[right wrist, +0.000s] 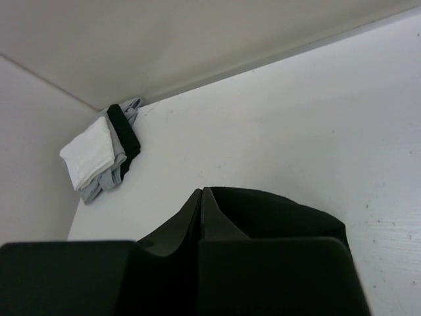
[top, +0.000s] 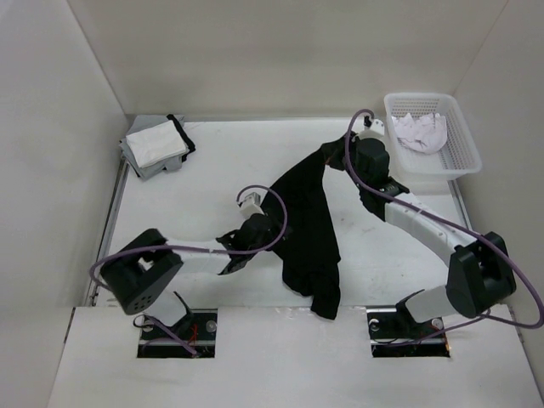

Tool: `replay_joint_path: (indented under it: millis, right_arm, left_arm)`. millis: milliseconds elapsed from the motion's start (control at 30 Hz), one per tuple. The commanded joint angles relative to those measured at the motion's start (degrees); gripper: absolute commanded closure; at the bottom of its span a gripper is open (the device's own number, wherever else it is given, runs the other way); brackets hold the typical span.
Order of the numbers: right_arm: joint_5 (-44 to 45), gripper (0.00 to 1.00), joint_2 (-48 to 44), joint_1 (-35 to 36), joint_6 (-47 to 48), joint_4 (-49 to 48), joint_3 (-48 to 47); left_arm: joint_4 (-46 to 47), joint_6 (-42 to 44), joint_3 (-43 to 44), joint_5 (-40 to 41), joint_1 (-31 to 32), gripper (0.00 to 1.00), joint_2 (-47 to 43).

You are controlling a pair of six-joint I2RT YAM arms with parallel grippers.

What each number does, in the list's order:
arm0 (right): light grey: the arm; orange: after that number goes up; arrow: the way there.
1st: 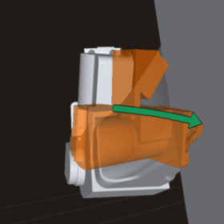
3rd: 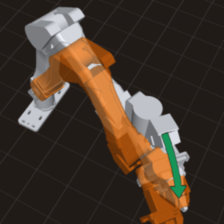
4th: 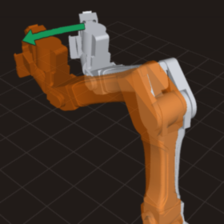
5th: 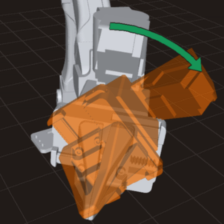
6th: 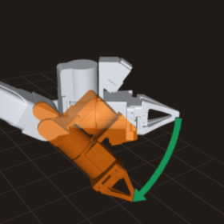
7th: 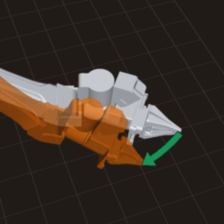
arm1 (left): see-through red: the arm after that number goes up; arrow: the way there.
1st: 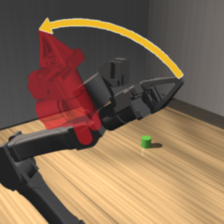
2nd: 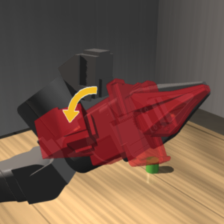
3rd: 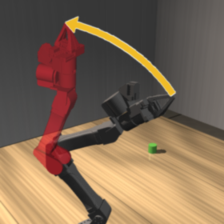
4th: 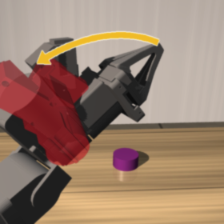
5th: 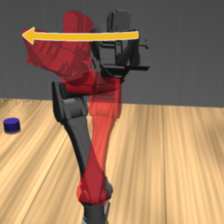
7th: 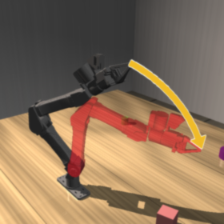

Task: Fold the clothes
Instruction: Flatten the tank top out

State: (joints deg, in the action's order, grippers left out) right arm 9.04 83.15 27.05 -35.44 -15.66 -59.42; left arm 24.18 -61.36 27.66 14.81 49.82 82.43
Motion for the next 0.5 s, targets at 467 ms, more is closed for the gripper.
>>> replay_joint_path:
  millis: [467]
  right_arm:
    - [-4.1, 1.00, -14.9, -3.1, -6.3, -10.4, 14.9]
  left_arm:
    - [13.4, -22.6, 9.3, 2.5, -0.8, 0.70, 18.4]
